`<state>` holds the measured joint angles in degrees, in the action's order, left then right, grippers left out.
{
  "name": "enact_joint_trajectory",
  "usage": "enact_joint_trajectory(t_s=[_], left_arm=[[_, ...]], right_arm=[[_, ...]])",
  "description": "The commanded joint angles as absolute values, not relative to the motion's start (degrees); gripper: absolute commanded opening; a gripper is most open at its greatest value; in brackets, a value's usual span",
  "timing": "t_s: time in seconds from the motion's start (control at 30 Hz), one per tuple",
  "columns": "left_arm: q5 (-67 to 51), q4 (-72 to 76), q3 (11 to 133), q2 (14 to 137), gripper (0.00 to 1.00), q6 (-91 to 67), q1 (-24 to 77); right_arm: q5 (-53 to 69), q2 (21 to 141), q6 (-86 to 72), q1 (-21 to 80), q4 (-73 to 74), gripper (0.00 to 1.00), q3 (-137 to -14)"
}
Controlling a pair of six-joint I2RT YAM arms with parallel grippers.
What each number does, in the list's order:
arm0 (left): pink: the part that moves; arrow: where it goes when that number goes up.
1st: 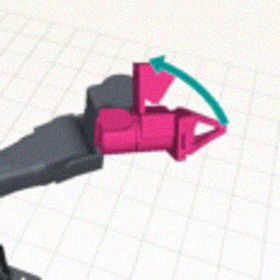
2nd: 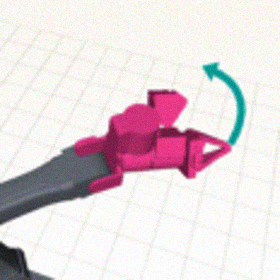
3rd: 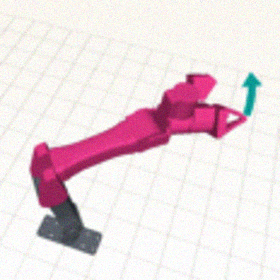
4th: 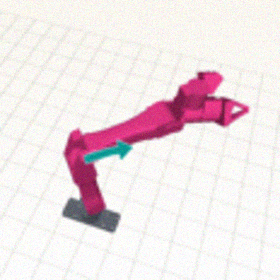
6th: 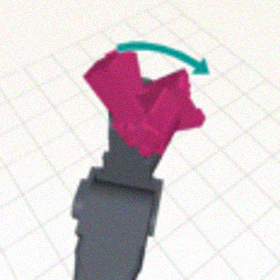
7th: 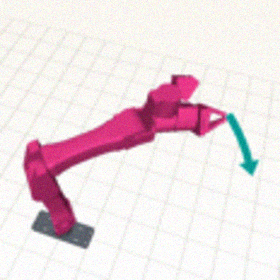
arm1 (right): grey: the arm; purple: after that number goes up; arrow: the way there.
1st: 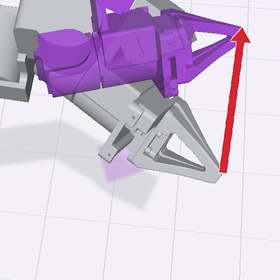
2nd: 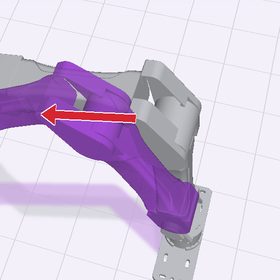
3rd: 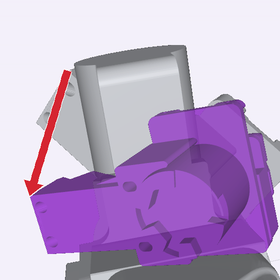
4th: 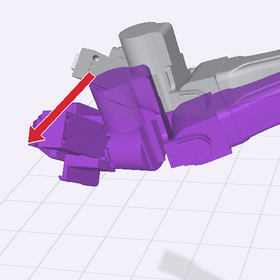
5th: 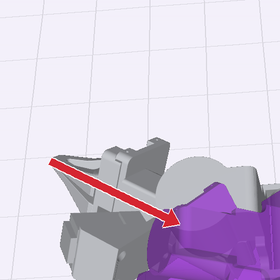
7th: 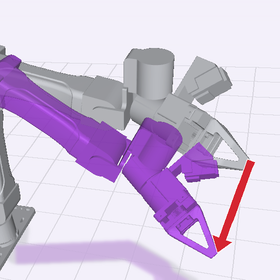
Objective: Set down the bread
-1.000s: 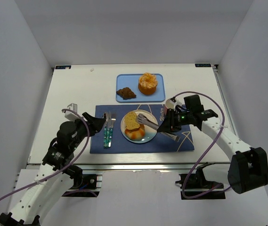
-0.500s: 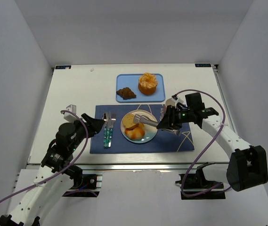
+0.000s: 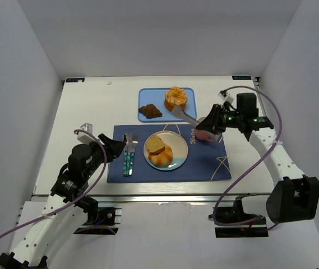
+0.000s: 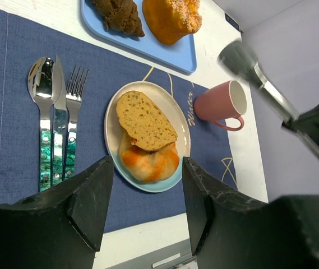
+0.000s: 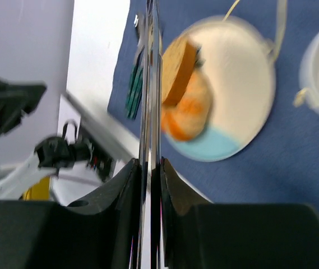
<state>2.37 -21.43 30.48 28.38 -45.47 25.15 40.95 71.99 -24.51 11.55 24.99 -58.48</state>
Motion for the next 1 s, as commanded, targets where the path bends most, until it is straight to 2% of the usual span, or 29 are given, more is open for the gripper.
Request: enact_joint_trajectory(t_s=[0.0,0.2,0.37,0.47,0.57,0.6,0.67,0.7,0.77,0.8,0.87,0.9,0.97], left_arm=[[2.6,-19.5,31.3,28.5,0.62,-44.6,25.1],[1.9,-18.2,31.1,29.4,0.62,-43.6,25.1],[1.4,-16.2,30.9,30.4,0.62,-43.2,25.1],[1.2,-15.5,30.8,30.8,0.66,-43.2,25.1],[1.4,-15.7,30.9,31.3,0.71,-43.1,25.1],[1.5,-15.8,30.9,31.3,0.72,-43.1,25.1],[1.7,-15.6,31.1,31.4,0.74,-43.1,25.1],[1.7,-15.6,31.2,31.6,0.77,-43.1,25.1],[1.7,-15.2,31.4,32.0,0.78,-43.1,25.2],[1.6,-14.9,31.4,32.1,0.78,-43.0,25.1],[1.5,-14.6,31.6,32.5,0.78,-43.0,25.1],[1.4,-14.3,31.7,32.7,0.79,-42.9,25.1],[1.4,-14.2,31.9,33.0,0.79,-42.8,25.1]], right_arm=[[38.5,74.4,-22.2,6.0,21.3,0.22,-65.7],[17.5,84.1,-3.4,-6.1,23.2,0.18,-73.4],[7.7,88.8,11.0,-7.4,16.5,0.2,-67.0],[2.6,90.5,12.9,-7.4,11.9,0.23,-61.2],[0.3,92.5,13.5,-7.4,8.1,0.31,-57.4],[0.2,93.2,13.6,-7.4,7.5,0.38,-56.9],[-2.2,95.4,13.5,-7.4,7.8,0.46,-56.3],[-2.5,96.3,13.4,-7.6,8.2,0.55,-56.3],[-2.0,98.8,13.4,-7.7,11.1,0.63,-57.6],[-1.4,99.3,13.3,-8.1,12.1,0.72,-58.0],[-0.7,100.2,13.3,-8.6,14.3,0.81,-58.9],[-0.3,99.8,13.3,-9.3,14.7,0.89,-59.1],[2.2,97.2,13.9,-10.2,15.3,0.89,-59.1]])
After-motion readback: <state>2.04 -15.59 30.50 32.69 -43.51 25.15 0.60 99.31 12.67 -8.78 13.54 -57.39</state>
